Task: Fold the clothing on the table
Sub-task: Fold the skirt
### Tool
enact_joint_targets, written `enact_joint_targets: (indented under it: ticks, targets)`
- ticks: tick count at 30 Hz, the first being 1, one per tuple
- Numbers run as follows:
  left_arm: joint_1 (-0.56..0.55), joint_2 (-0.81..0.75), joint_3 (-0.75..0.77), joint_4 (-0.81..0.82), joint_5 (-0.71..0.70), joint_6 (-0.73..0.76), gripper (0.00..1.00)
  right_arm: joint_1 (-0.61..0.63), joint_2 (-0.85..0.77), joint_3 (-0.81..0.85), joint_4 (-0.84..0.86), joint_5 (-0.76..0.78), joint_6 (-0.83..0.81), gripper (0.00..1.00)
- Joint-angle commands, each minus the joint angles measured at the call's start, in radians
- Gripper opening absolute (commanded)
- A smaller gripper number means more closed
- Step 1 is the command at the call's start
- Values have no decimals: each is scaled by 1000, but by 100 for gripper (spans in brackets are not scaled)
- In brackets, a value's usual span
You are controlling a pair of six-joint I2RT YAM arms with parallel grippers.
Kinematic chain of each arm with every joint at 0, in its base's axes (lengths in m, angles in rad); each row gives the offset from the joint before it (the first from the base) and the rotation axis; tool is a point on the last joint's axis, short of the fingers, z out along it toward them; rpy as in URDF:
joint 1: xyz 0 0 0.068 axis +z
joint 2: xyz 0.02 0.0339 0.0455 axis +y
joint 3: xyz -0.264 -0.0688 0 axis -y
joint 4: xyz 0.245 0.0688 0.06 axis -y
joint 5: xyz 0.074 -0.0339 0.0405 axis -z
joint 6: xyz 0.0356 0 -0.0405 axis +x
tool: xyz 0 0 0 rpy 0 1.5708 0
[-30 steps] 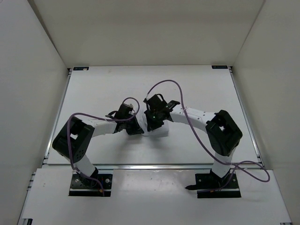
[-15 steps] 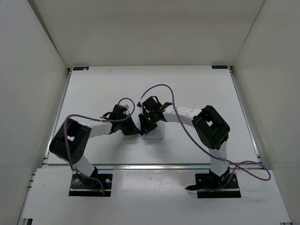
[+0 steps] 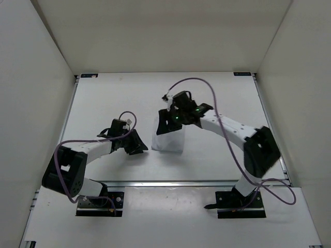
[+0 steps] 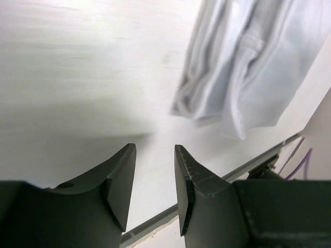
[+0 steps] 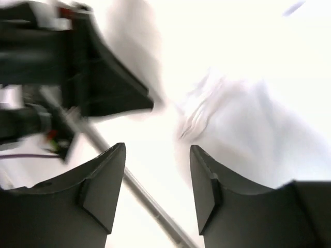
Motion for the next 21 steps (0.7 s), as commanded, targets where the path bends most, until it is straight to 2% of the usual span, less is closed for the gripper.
enact_joint_targets:
  ticks: [1,2,3,4,5,7,11,16,18,19,20,21]
  targets:
    - [67,-82,-38,-50,28,24,47,-77,-213,-114,94,-14,71,51]
    - [81,-91,-36,-49,34,35,47,-109,-253,-139,114,-47,77,52]
    - [85,-95,-27,-59,40,32,48,-144,-268,-195,136,-57,88,64]
    - [78,-105,-24,-62,31,39,48,-161,-290,-208,144,-66,94,96]
    - [63,-94,-6,-58,5,32,49,-192,-313,-243,147,-69,100,99]
    - [38,-74,30,-50,-27,32,49,-216,-321,-287,174,-72,103,99]
    - [4,-13,100,-18,-2,-2,47,-229,-296,-295,119,0,74,99]
    - [4,-112,160,-82,6,-7,45,-261,-376,-382,23,130,100,99]
    - [15,-137,146,-101,34,19,46,-293,-387,-406,17,106,91,99]
    - [33,-154,127,-122,88,60,75,-315,-403,-421,0,101,97,100]
    - [59,-169,116,-142,106,78,99,-334,-408,-430,-19,86,96,99]
    - [70,-177,96,-186,139,113,99,-354,-431,-435,-29,66,85,99]
